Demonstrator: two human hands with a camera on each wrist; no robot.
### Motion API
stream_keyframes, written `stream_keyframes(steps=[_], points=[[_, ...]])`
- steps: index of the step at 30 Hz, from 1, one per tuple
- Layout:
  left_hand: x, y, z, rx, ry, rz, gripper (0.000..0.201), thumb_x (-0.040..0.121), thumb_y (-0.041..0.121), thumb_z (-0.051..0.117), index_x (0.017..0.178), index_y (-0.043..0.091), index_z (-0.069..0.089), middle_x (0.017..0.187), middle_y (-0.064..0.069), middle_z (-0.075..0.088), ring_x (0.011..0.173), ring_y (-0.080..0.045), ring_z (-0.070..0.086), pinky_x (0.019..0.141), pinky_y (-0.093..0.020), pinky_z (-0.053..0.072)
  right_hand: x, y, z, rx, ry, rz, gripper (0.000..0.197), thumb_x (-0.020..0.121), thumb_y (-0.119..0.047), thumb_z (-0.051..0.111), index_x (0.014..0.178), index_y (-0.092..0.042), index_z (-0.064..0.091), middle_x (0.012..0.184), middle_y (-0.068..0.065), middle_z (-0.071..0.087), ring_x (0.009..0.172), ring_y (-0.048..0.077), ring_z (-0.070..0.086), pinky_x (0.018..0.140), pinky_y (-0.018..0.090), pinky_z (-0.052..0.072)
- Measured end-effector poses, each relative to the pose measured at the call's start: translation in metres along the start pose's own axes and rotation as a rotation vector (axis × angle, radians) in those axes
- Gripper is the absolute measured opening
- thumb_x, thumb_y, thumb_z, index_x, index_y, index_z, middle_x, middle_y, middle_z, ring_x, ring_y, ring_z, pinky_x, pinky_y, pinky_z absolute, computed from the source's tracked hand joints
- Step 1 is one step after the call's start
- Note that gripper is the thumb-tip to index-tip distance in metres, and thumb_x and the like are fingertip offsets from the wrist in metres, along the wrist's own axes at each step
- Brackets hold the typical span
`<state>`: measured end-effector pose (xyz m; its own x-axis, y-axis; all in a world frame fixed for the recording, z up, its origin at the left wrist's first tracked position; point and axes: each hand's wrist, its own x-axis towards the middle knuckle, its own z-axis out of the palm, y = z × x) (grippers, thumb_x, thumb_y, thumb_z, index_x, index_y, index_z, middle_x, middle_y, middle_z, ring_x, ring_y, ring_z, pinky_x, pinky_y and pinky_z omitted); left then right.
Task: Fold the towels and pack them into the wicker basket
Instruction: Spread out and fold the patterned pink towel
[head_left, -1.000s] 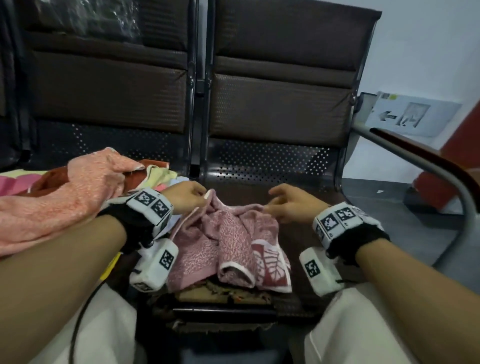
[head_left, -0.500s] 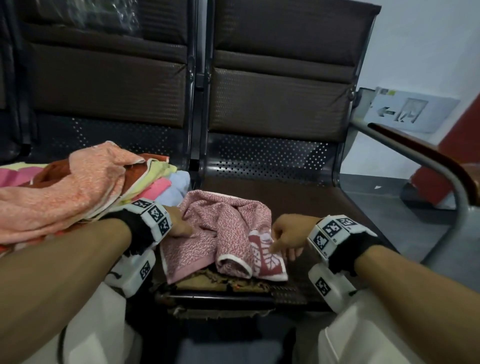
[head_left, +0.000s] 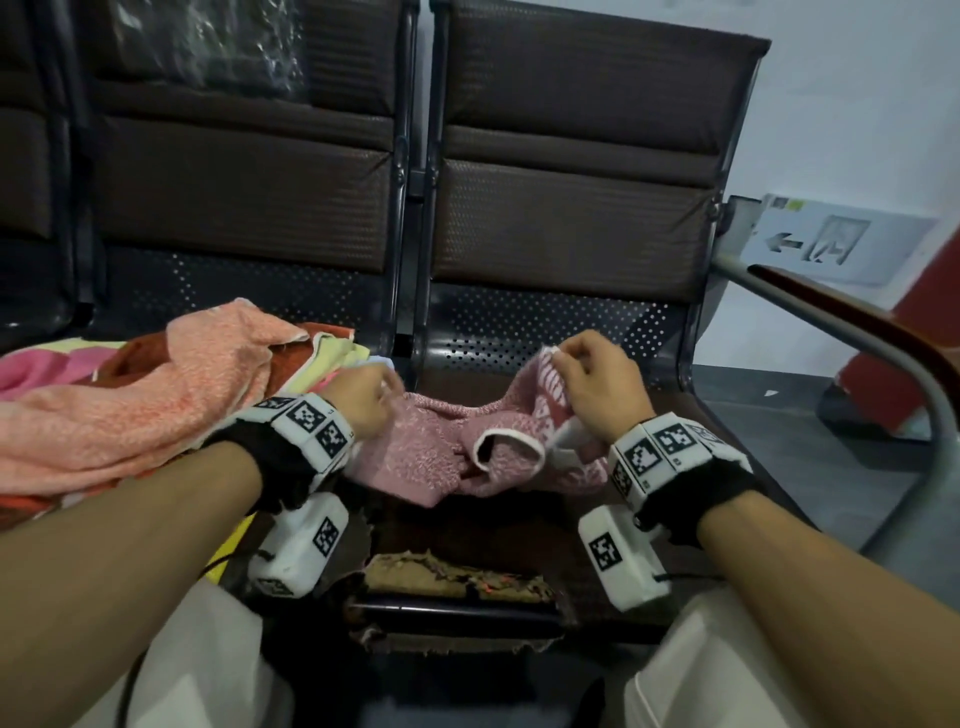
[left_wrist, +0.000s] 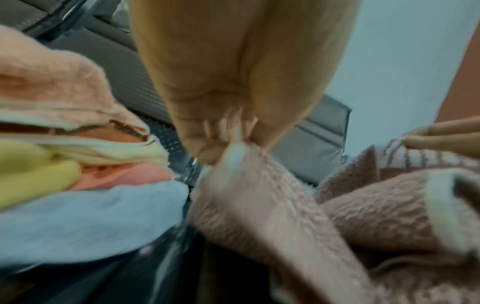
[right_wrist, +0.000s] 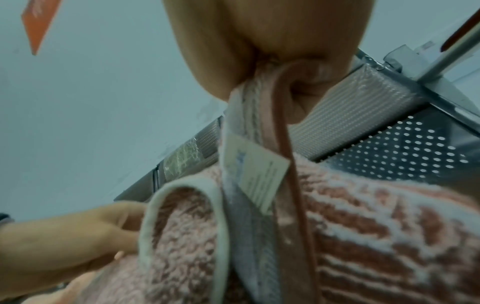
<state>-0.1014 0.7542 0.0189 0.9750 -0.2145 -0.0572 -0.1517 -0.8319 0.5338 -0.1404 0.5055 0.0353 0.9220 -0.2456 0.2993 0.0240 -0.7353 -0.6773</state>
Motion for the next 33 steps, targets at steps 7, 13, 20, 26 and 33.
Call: stream_keyframes(steps=[7,13,20,26,33], points=[[0.002,0.03,-0.023,-0.679,0.071,0.354,0.024,0.084,0.0,0.065,0.095,0.021,0.059,0.075,0.001,0.064,0.067,-0.004,0.062,0.068,-0.018,0.049,-0.001,-0.019,0.021,0.207,-0.3,-0.191,0.046,0.092,-0.023,0.059,0.134,-0.031,0.042,0.045,-0.016,0.054,0.038,-0.001,0.047,0.041,0.01,0.035],[-0.003,0.036,-0.022,-0.7,-0.125,0.429,0.026,0.084,-0.006,0.061,0.101,0.014,0.06,0.073,-0.006,0.063,0.066,-0.001,0.06,0.068,-0.012,0.049,-0.002,-0.027,0.038,0.095,-0.566,-0.324,0.019,0.092,-0.017,0.059,0.11,-0.016,0.066,0.101,-0.006,0.069,0.082,0.003,0.063,0.082,0.032,0.05],[-0.004,0.02,-0.029,-0.474,-0.2,0.276,0.032,0.074,0.02,0.078,0.104,0.019,0.066,0.077,-0.002,0.071,0.073,-0.01,0.065,0.07,-0.022,0.053,0.009,-0.027,0.028,0.121,-0.245,-0.19,0.029,0.091,-0.023,0.061,0.063,-0.025,0.058,0.055,-0.01,0.055,0.052,0.002,0.049,0.059,0.024,0.042],[-0.002,0.03,-0.033,-0.784,0.232,0.279,0.013,0.079,0.022,0.073,0.071,0.013,0.069,0.059,0.003,0.062,0.054,-0.006,0.055,0.053,-0.019,0.045,0.016,-0.03,0.012,0.428,0.088,-0.155,0.002,0.088,-0.019,0.065,0.09,-0.018,0.066,0.05,-0.019,0.056,0.044,-0.005,0.05,0.049,0.007,0.036],[-0.005,0.043,-0.027,-1.116,0.297,0.058,0.016,0.078,0.021,0.074,0.077,0.008,0.064,0.071,-0.007,0.06,0.063,-0.016,0.056,0.058,-0.024,0.05,0.01,-0.024,0.006,0.525,-0.015,0.081,0.014,0.085,-0.009,0.066,0.075,-0.017,0.072,0.078,0.002,0.071,0.076,0.016,0.064,0.074,0.033,0.054]])
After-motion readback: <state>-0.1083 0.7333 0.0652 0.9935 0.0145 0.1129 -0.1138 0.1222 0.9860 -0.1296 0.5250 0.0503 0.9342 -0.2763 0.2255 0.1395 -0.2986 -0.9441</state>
